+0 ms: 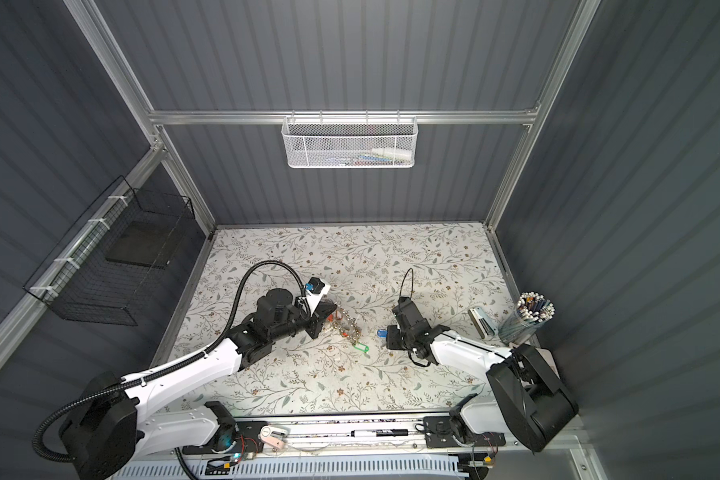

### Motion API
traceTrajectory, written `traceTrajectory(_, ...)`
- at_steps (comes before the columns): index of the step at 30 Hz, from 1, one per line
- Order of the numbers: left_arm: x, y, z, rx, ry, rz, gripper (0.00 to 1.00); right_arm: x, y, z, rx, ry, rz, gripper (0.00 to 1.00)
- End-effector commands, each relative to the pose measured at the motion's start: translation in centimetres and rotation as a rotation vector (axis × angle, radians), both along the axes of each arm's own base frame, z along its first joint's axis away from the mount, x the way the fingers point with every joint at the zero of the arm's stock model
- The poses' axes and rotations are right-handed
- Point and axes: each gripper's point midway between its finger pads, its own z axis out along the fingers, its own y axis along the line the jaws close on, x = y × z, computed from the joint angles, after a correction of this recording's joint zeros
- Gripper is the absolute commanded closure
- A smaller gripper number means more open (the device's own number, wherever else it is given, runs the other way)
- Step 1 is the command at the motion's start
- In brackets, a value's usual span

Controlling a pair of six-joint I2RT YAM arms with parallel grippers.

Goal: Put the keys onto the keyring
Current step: 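Grasp the blue-tag key by its metal blade with the right gripper, then lift the blue-tag key and carry it toward the ring plate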

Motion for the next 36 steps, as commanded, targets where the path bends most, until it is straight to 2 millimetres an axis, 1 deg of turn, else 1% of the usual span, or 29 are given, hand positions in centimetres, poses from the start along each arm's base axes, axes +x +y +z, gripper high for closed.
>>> traceTrajectory(1,-0.4,-0.5,1.6,-0.059,-0.032,-0.025,1.00,0.8,0.4,0.8,0.009,-0.030,-0.007,0.85)
traceTrajectory(12,-0.6,-0.6,1.5,-0.060,-0.029,-0.034,1.00,1.0,0.2,0.5,-0.002,-0.036,-0.021,0.90)
traceTrajectory(20,-0.7,-0.5,1.7,-0.065,-0.032,-0.037,1.00,1.0,0.0,0.2,-0.007,-0.035,-0.025,0.92)
traceTrajectory(22,-0.6,-0.5,1.7,-0.064,-0.034,-0.035,1.00,0.9,0.1,0.1,-0.005,-0.030,-0.024,0.95)
traceTrajectory(25,-0.5,-0.4,1.6,-0.060,-0.034,-0.027,1.00,1.0,0.3,0.4,0.005,-0.047,-0.012,0.99)
traceTrajectory(28,-0.5,-0.2,1.8,-0.060,-0.042,-0.018,1.00,1.4,0.7,1.8,0.030,-0.112,0.021,1.00)
traceTrajectory(30,-0.5,-0.1,2.0,-0.059,-0.050,-0.014,1.00,1.5,1.5,3.3,0.073,-0.184,0.072,1.00)
traceTrajectory(33,-0.6,0.1,2.8,-0.064,-0.069,-0.015,1.00,1.3,2.7,6.3,0.160,-0.306,0.159,1.00)
traceTrajectory(34,-0.6,0.1,3.0,-0.066,-0.075,-0.016,1.00,1.1,3.1,7.2,0.182,-0.341,0.193,1.00)
traceTrajectory(36,-0.8,0.3,3.6,-0.067,-0.091,-0.016,1.00,0.6,3.6,9.4,0.223,-0.424,0.249,1.00)
